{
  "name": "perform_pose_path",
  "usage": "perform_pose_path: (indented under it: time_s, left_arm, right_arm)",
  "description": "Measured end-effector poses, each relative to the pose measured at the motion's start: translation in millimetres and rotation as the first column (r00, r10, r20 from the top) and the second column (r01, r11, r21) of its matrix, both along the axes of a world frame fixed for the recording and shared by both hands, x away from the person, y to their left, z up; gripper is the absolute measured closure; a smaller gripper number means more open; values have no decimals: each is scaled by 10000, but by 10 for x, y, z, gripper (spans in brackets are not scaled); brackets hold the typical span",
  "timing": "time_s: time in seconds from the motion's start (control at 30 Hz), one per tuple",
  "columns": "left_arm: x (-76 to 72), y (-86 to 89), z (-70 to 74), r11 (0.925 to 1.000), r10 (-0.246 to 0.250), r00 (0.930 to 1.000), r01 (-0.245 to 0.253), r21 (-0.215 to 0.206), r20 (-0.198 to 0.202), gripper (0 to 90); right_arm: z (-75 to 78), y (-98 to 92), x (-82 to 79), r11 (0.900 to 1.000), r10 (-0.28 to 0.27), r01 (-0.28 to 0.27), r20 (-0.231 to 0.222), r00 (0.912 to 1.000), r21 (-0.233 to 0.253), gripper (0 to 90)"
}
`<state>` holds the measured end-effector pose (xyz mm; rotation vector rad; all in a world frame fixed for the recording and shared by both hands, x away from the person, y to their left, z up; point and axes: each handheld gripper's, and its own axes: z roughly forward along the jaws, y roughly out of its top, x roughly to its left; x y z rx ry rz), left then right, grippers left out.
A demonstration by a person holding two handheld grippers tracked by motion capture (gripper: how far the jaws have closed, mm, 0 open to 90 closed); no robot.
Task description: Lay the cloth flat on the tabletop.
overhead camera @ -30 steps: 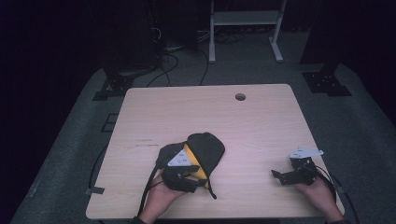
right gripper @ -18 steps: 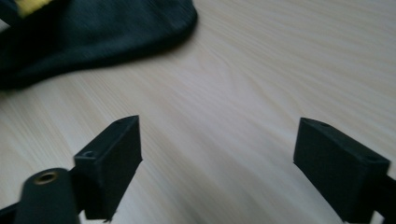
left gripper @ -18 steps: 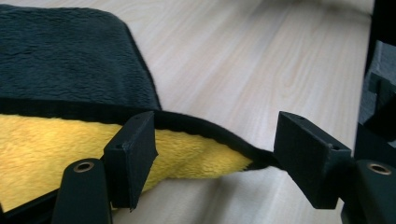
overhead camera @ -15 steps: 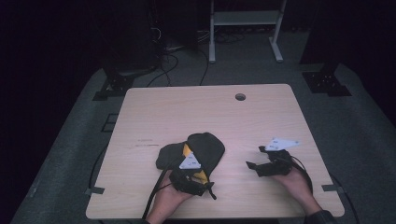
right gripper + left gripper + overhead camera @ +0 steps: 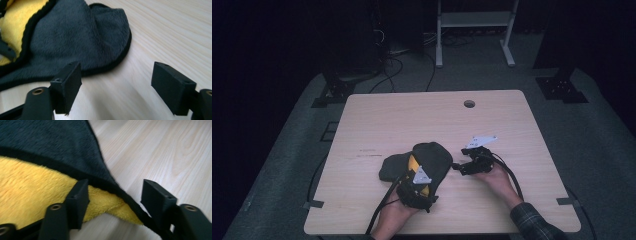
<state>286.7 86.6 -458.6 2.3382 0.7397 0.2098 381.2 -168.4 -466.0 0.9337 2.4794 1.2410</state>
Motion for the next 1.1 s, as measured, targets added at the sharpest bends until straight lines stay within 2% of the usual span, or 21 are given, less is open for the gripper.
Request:
perform_pose_path:
  time_s: [0.03, 0.1, 0.13, 0.2, 0.3, 0.37, 0.4, 0.5, 0.63, 0.7, 0.73, 0.77, 0.83, 0.93, 1.03, 1.1]
  left_arm:
    - [2, 23, 8, 10000, 16, 10000, -16, 13, -57, 410]
    - [0, 71, 16, 9999, 119, 9998, -118, 47, -169, 428]
    - [-5, 126, 16, 9998, 211, 9991, -211, 3, -360, 429]
    - [-4, 169, 16, 9997, 243, 9983, -243, 12, -531, 485]
    - [10, 206, 22, 9999, 126, 9964, -116, 113, -842, 633]
    - [8, 223, 39, 10000, -14, 9957, 21, 66, -924, 765]
    - [7, 231, 52, 9999, -76, 9955, 88, 117, -949, 796]
    - [13, 262, 116, 9997, -236, 9967, 233, -56, -780, 834]
    - [31, 328, 286, 9975, -348, 9988, 326, -622, -335, 839]
    - [62, 400, 397, 9933, -197, 9998, 185, -1142, -88, 843]
    - [62, 400, 397, 9933, -197, 9998, 185, -1142, -88, 843]
    - [99, 486, 517, 9860, -25, 9998, 59, -1667, 207, 843]
    - [139, 563, 636, 9785, 236, 9983, -121, -2060, 534, 844]
    - [232, 668, 804, 9678, 692, 9919, -408, -2486, 1067, 844]
    - [355, 786, 914, 9533, 1230, 9835, -800, -2912, 1324, 844]
    - [429, 856, 958, 9414, 1517, 9792, -1017, -3215, 1346, 844]
  right_arm:
    - [-6, 25, 22, 9999, 38, -38, -21, 10000, 126, 250]
    - [-23, 63, 38, 9999, 84, -85, 100, 9999, 67, 261]
    - [-35, 78, 48, 9999, 115, -115, 96, 9999, 94, 264]
    - [-82, 131, 70, 9997, 230, -230, -15, 9997, 83, 291]
    - [-118, 188, 76, 9993, 354, -354, -5, 9994, -107, 326]
    - [-128, 216, 72, 9990, 408, -408, -12, 9992, -190, 351]
    - [-133, 225, 70, 9987, 457, -455, 48, 9989, -211, 355]
    - [-122, 224, 62, 9986, 465, -462, 127, 9988, -267, 354]
    - [-89, 181, 60, 9992, 379, -377, 154, 9992, -135, 350]
    - [-73, 159, 57, 9995, 303, -301, 186, 9994, -93, 348]
    - [-65, 147, 59, 9996, 274, -273, 208, 9994, -66, 348]
    - [-59, 137, 60, 9997, 246, -246, 222, 9995, -16, 347]
    - [-43, 118, 61, 9997, 232, -234, 266, 9994, 69, 345]
    - [-21, 108, 48, 9996, 262, -267, 336, 9991, 136, 334]
    - [-10, 112, 34, 9993, 351, -356, 369, 9987, 134, 319]
    - [-12, 121, 26, 9990, 445, -449, 386, 9983, 81, 308]
